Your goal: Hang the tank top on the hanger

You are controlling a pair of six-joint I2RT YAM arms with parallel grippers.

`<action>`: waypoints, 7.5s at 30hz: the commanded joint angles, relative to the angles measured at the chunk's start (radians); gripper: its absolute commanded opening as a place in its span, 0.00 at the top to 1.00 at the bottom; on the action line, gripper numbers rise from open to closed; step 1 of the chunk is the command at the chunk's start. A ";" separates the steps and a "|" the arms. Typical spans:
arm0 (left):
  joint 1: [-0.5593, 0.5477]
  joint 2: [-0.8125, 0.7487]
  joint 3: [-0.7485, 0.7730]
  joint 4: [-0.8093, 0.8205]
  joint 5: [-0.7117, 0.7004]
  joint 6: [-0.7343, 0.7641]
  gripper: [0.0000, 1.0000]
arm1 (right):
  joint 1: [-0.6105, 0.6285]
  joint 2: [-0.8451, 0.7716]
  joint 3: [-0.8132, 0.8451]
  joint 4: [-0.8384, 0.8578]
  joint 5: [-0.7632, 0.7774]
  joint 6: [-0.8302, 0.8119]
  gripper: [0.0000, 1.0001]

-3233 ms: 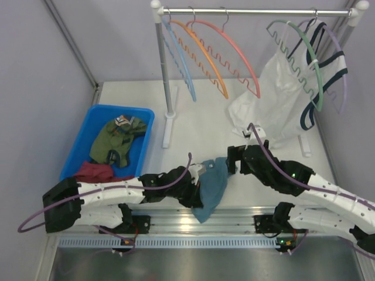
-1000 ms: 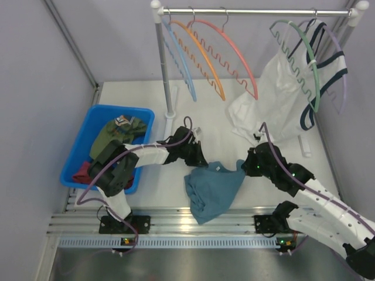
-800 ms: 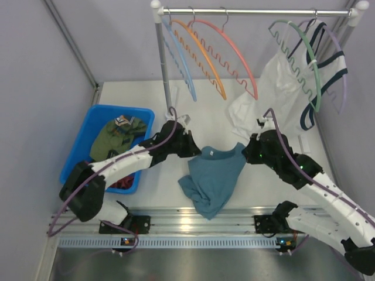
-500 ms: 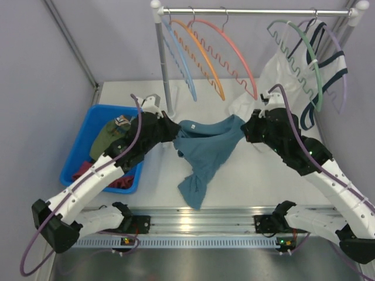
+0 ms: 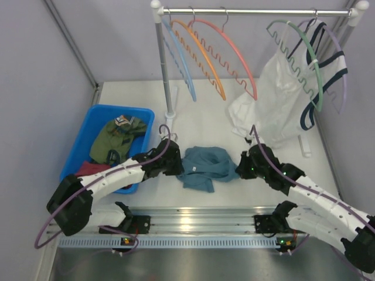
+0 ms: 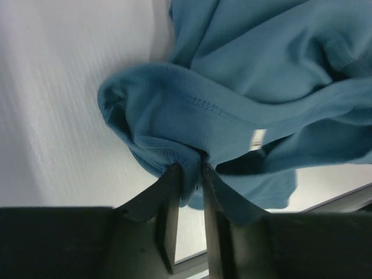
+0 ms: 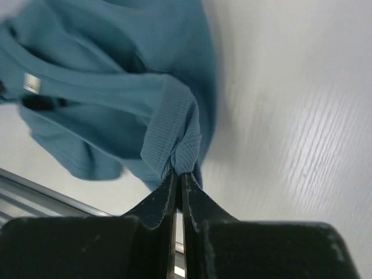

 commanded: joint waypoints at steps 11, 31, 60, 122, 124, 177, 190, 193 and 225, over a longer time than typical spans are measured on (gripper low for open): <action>-0.038 -0.122 -0.007 -0.072 -0.120 -0.137 0.54 | 0.023 -0.090 -0.133 0.037 -0.016 0.062 0.55; -0.036 -0.099 -0.056 -0.159 -0.271 -0.228 0.54 | 0.023 0.257 -0.049 0.244 0.022 0.009 0.54; 0.038 0.148 -0.056 0.109 -0.202 -0.154 0.66 | 0.025 0.050 0.011 0.050 0.088 0.015 0.98; 0.015 0.019 0.300 -0.182 0.051 0.113 1.00 | 0.026 0.042 0.151 -0.066 0.070 0.010 1.00; 0.007 0.054 0.231 -0.128 0.091 0.093 1.00 | 0.028 0.056 0.064 -0.011 0.032 0.038 1.00; -0.031 -0.056 0.326 -0.270 0.111 0.177 0.60 | -0.153 0.584 1.541 -0.355 -0.063 -0.555 0.35; -0.031 -0.082 0.307 -0.263 0.111 0.192 0.60 | -0.284 0.816 1.707 -0.337 -0.294 -0.577 0.38; -0.031 -0.084 0.301 -0.261 0.111 0.188 0.60 | -0.284 0.823 1.681 -0.332 -0.300 -0.574 0.42; -0.031 -0.068 0.297 -0.264 0.102 0.180 0.60 | -0.255 0.878 1.663 -0.368 -0.194 -0.617 0.55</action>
